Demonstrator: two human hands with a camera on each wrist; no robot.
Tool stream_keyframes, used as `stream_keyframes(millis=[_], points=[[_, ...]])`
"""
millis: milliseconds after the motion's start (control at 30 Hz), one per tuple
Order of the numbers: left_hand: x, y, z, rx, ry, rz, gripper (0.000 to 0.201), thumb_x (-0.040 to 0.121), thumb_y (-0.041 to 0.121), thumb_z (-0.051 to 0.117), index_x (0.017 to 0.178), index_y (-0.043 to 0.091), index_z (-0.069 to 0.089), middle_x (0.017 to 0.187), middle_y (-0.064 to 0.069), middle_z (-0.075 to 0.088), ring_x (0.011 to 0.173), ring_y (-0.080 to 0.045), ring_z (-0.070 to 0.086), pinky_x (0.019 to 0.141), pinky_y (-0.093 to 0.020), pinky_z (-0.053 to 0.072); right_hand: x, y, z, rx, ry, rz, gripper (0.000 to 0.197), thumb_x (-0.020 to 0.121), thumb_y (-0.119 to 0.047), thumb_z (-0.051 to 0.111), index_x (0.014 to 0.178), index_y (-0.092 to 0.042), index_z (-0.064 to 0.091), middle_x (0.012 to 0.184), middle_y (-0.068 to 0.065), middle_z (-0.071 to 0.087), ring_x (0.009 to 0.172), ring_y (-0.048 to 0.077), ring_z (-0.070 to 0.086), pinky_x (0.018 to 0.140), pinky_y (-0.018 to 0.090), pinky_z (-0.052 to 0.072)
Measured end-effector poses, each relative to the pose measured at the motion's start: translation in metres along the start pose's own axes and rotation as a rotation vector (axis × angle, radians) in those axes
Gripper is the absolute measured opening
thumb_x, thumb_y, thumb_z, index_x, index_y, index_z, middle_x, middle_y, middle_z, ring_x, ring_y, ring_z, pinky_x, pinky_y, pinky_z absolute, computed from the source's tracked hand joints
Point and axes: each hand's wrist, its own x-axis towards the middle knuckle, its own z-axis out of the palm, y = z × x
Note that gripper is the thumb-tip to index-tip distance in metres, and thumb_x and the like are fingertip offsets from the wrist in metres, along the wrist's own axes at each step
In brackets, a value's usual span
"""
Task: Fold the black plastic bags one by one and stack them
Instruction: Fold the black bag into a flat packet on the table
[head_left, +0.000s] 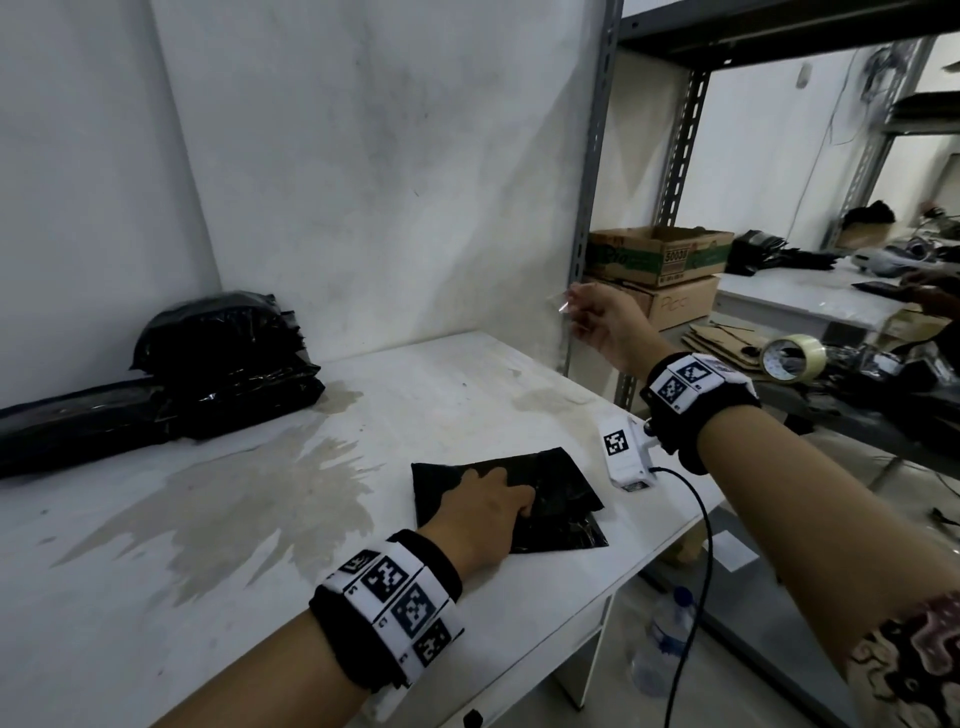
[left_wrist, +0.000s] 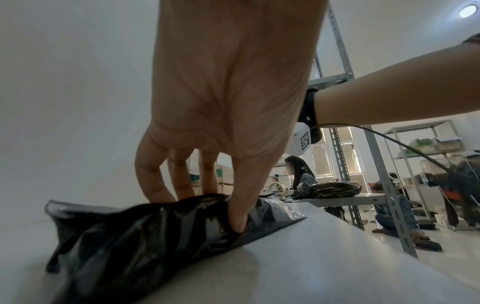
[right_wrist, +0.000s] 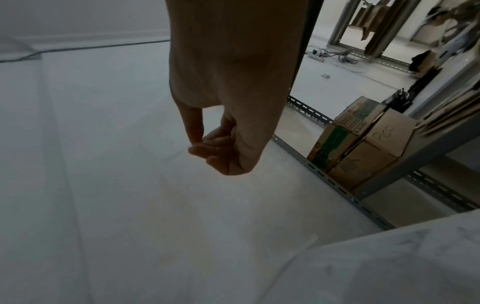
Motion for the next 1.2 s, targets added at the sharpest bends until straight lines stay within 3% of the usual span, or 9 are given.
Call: stream_keyframes(millis=[233,433,600,767,867,933,1033,1100,1200], points=[[-0.025,-0.008,-0.009,0.031,-0.04,-0.037,0.029,0.091,0.003,0.043,0.116,0.016,0.05,0.118,-0.01,0.043,0.093,-0.026,0.039,0.089,-0.039,0.044,-0.012,0.012,0.017,-0.001,-0.099,0.101,0.012,0.095,-0.012,0.053,0.085,-0.013,0.06,0.071,-0.003,0.062,0.052,0.006,0.056,0.056,0.021,0.047],[-0.055,-0.035,-0.027,-0.063,-0.102,-0.091,0.027,0.084,0.007,0.057,0.11,0.014,0.057,0.116,-0.008,0.047,0.106,-0.029,0.054,0.08,-0.027,0.041,-0.02,0.02,0.054,-0.012,-0.247,0.16,0.011,0.093,-0.014,0.055,0.084,-0.014,0.061,0.069,-0.006,0.062,0.057,0.006,0.058,0.058,0.02,0.049],[-0.086,-0.064,-0.032,-0.068,-0.09,-0.142,0.031,0.081,0.005,0.063,0.11,0.014,0.058,0.101,0.002,0.04,0.091,-0.017,0.046,0.073,-0.022,0.036,-0.036,0.032,0.098,0.022,-0.426,0.242,0.017,0.093,-0.016,0.054,0.078,-0.014,0.062,0.065,-0.006,0.059,0.059,0.007,0.053,0.065,0.023,0.046],[-0.107,-0.1,-0.03,-0.378,-0.097,-0.179,0.027,0.083,0.033,0.072,0.107,0.021,0.068,0.098,0.012,0.053,0.094,-0.007,0.053,0.085,-0.023,0.042,-0.058,0.041,0.145,0.05,-0.608,0.313,0.01,0.08,-0.019,0.062,0.073,-0.014,0.059,0.07,0.0,0.05,0.064,0.012,0.048,0.067,0.025,0.046],[-0.113,-0.109,-0.029,-0.63,-0.059,-0.236,0.04,0.096,0.05,0.044,0.106,0.024,0.073,0.1,0.017,0.064,0.089,0.004,0.053,0.085,-0.019,0.037,-0.069,0.042,0.167,0.088,-0.698,0.37,0.01,0.079,-0.019,0.061,0.075,-0.011,0.057,0.072,0.002,0.051,0.064,0.013,0.05,0.068,0.025,0.045],[-0.112,-0.113,-0.028,-0.684,-0.039,-0.284,0.034,0.101,0.039,0.04,0.106,0.023,0.069,0.113,0.005,0.062,0.091,0.0,0.052,0.083,-0.015,0.038,-0.072,0.041,0.176,0.147,-0.734,0.415,0.009,0.083,-0.019,0.058,0.079,-0.011,0.056,0.072,0.0,0.053,0.063,0.013,0.05,0.069,0.026,0.045],[-0.104,-0.117,-0.027,-0.845,0.049,-0.361,0.012,0.101,0.008,0.039,0.098,0.012,0.051,0.118,-0.013,0.064,0.076,-0.006,0.056,0.062,-0.01,0.042,-0.073,0.039,0.179,0.23,-0.774,0.466,0.009,0.087,-0.019,0.056,0.082,-0.011,0.056,0.072,-0.002,0.054,0.066,0.013,0.048,0.067,0.026,0.046],[-0.102,-0.115,-0.03,-0.935,0.054,-0.448,0.018,0.1,0.005,0.034,0.089,0.015,0.044,0.119,-0.012,0.065,0.069,-0.008,0.058,0.055,-0.016,0.038,-0.074,0.037,0.178,0.279,-0.797,0.492,0.009,0.087,-0.019,0.056,0.081,-0.011,0.056,0.072,-0.002,0.053,0.066,0.012,0.046,0.068,0.025,0.044],[-0.102,-0.115,-0.036,-1.145,0.048,-0.58,0.017,0.098,0.011,0.035,0.091,0.014,0.051,0.109,-0.006,0.071,0.073,-0.012,0.063,0.06,-0.021,0.039,-0.076,0.034,0.174,0.324,-0.807,0.502,0.013,0.087,-0.019,0.054,0.077,-0.011,0.057,0.073,-0.003,0.051,0.064,0.011,0.047,0.071,0.024,0.041]])
